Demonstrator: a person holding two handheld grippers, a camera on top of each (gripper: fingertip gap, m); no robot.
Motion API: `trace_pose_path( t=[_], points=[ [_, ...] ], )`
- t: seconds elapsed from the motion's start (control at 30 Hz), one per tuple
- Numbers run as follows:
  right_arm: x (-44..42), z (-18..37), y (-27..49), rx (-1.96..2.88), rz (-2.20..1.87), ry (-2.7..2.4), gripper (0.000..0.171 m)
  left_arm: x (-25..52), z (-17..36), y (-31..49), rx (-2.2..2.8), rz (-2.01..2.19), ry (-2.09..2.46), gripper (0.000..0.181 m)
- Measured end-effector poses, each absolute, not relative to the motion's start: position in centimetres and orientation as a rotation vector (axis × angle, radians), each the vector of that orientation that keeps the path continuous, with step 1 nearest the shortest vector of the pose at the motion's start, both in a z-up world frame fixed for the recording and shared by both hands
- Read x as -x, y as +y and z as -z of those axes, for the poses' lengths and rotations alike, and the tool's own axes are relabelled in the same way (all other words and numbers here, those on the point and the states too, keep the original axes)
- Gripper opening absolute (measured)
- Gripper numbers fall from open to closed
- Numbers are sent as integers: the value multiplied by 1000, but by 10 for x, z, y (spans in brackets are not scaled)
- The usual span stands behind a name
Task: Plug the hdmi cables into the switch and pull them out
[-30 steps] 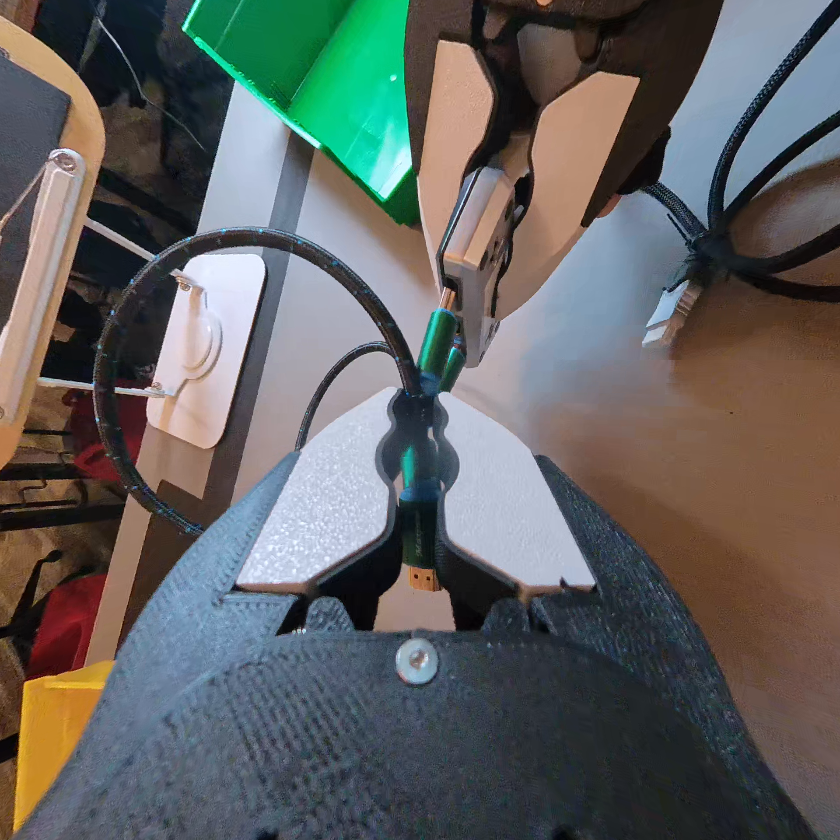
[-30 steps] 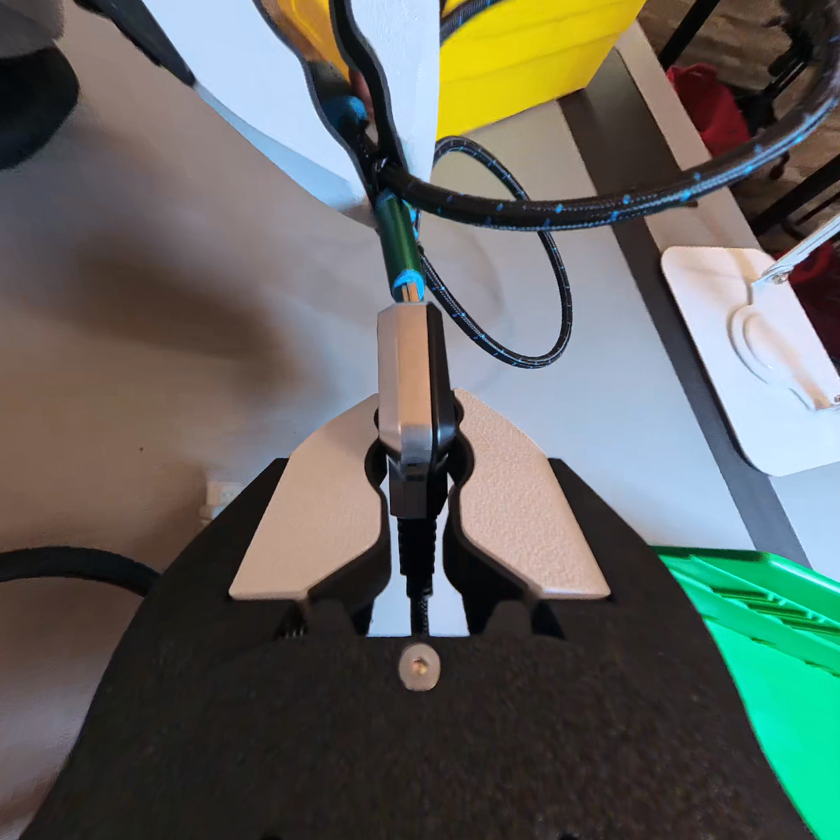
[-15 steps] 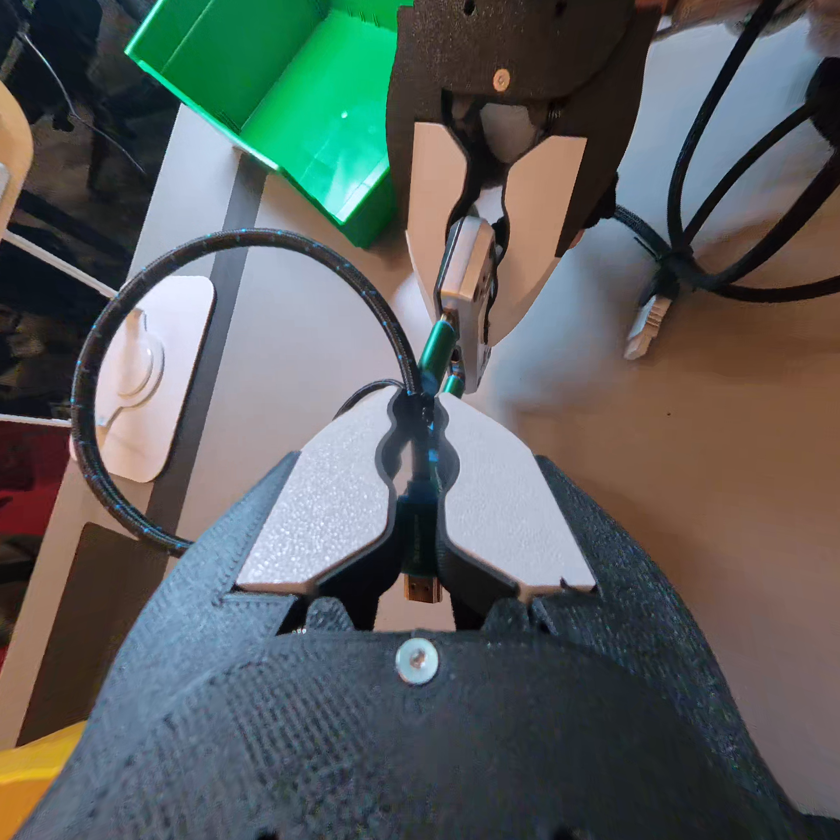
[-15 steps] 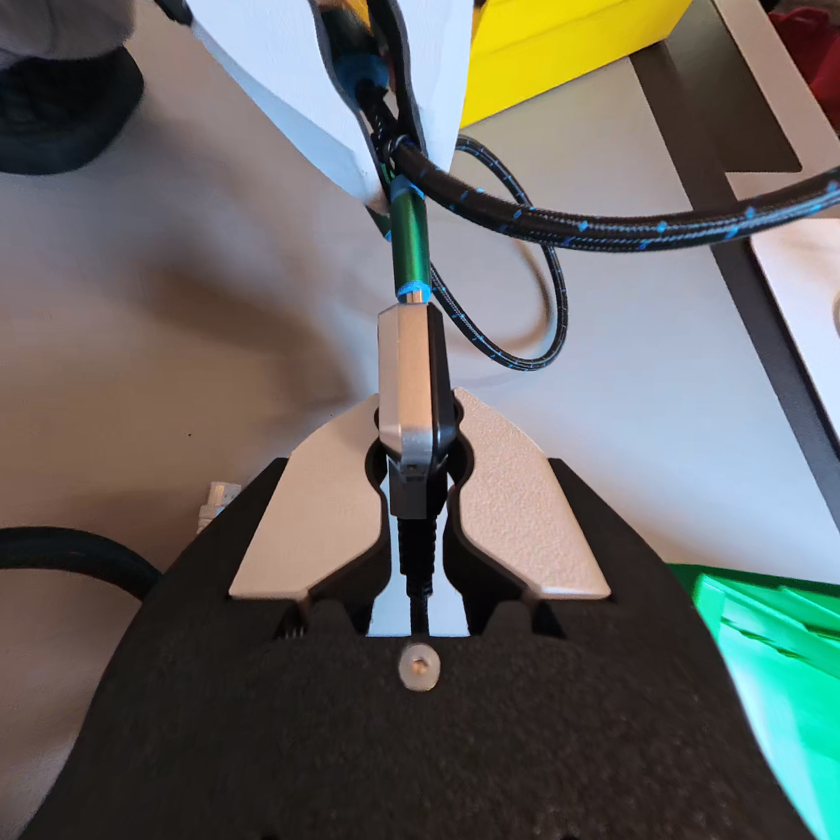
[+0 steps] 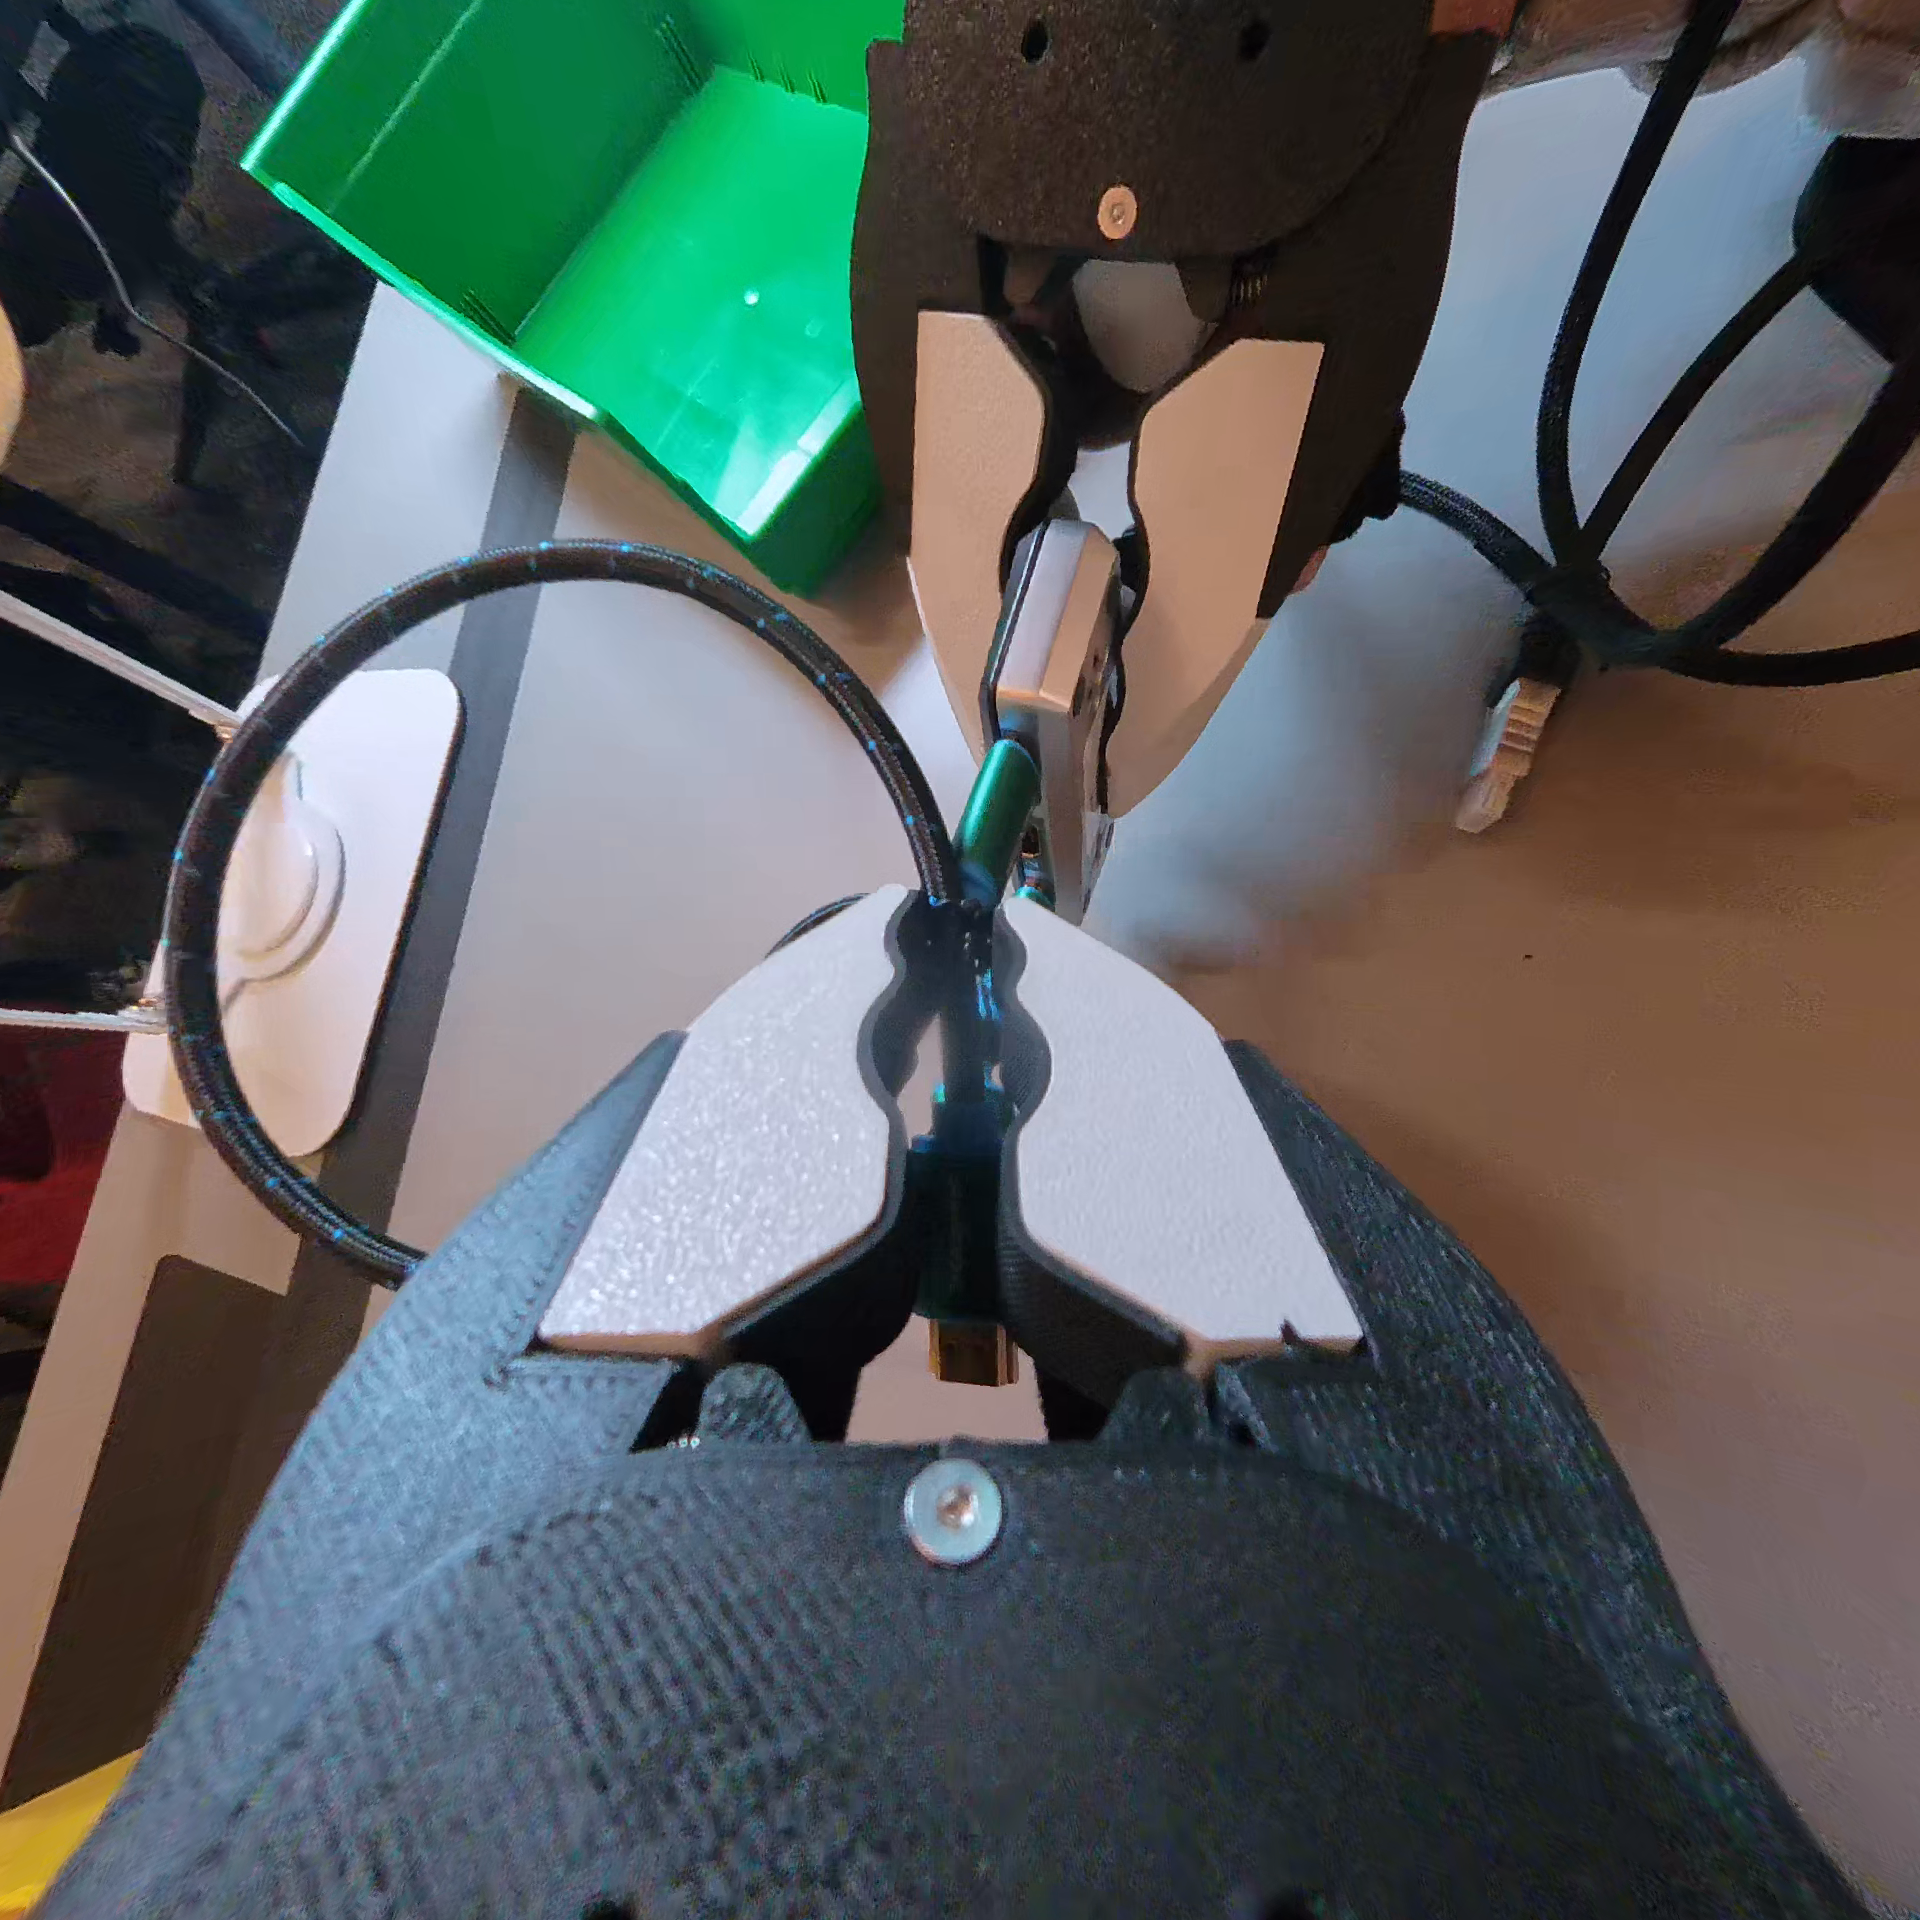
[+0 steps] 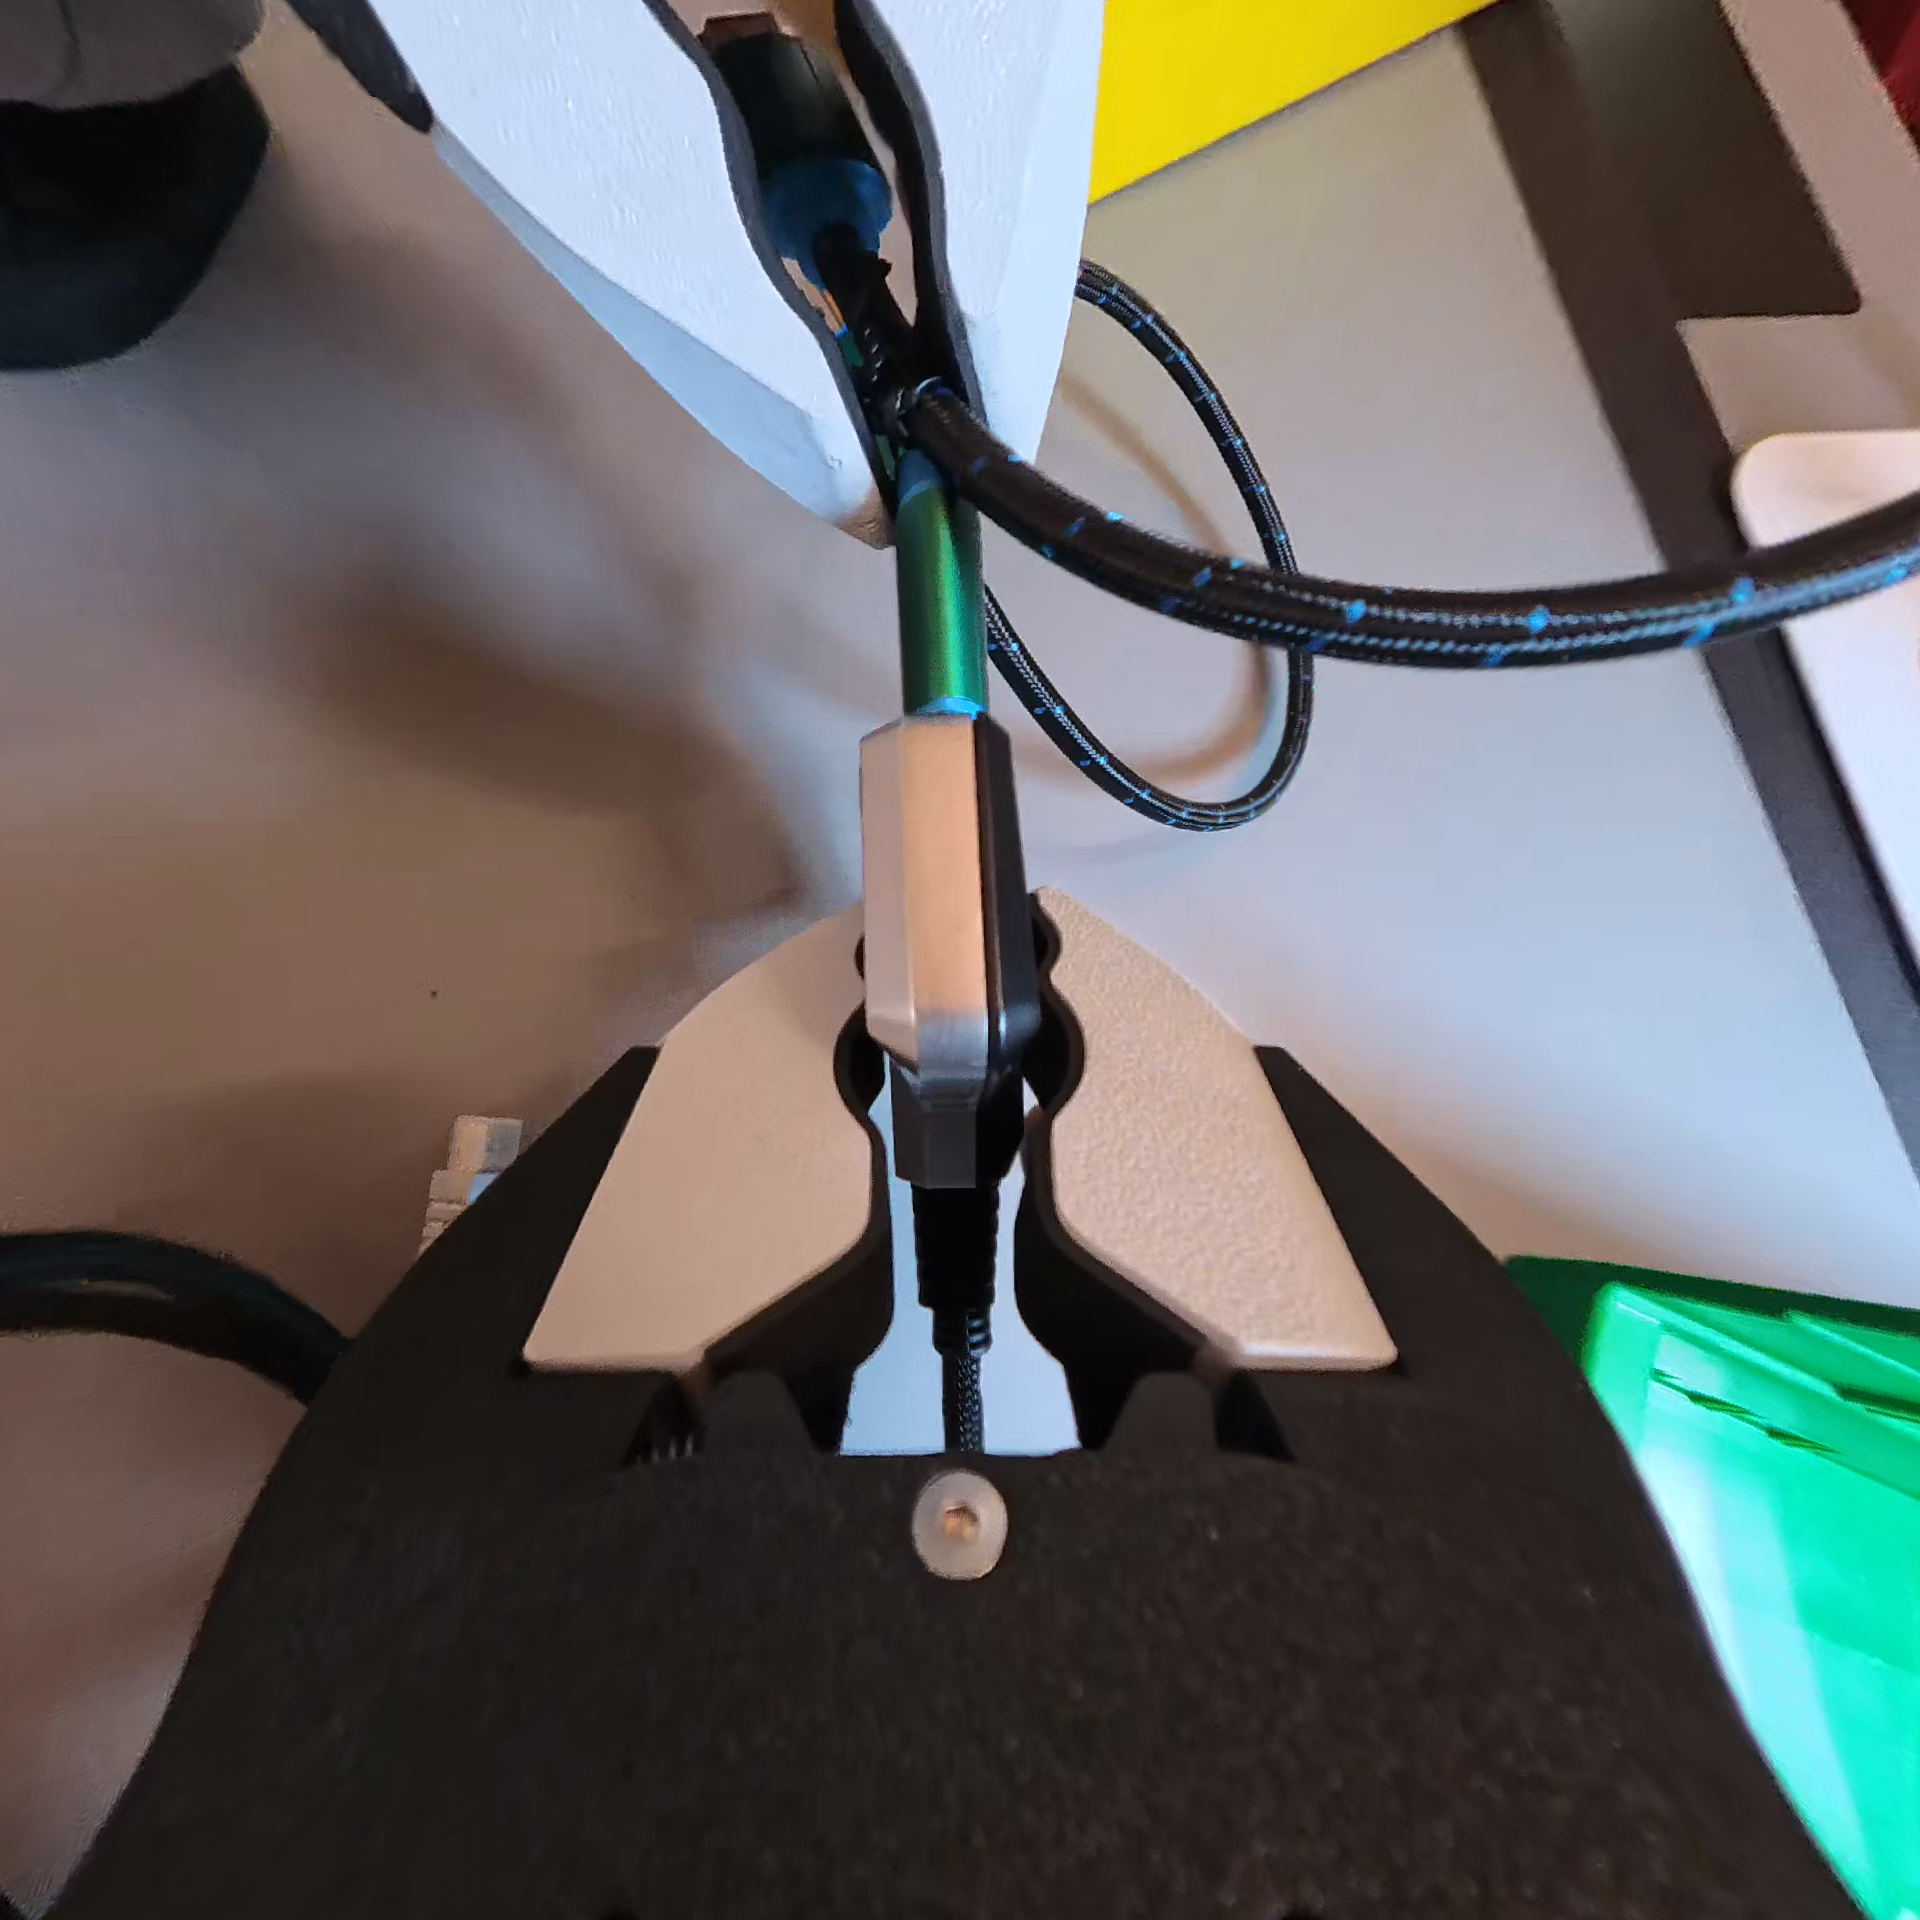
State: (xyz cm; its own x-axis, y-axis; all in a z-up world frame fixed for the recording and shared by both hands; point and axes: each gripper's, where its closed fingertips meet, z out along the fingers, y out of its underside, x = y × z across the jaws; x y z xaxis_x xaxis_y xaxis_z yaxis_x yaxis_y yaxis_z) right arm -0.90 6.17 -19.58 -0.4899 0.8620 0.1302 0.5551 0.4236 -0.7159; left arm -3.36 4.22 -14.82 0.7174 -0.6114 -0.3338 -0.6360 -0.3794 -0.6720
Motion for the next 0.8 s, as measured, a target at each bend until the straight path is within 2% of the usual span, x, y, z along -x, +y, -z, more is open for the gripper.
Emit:
trace_pose_path(
  t=[0.17, 0.43, 0.63, 0.8],
  points=[
    [17, 169, 64, 1095, -756, -2082, 31, 47, 134, 38, 2076, -63, 909, 12],
    [10, 154, 61, 976, -653, -2087, 22, 49, 140, 40, 2062, -118, 951, 13],
    [6, 104, 77, 916, -650, -1924, 21, 73, 63, 35, 1806, -113, 736, 33],
    [-5, 40, 103, 858, -592, -1693, 22, 95, 12, 17, 1641, 30, 543, 40]
  ],
)
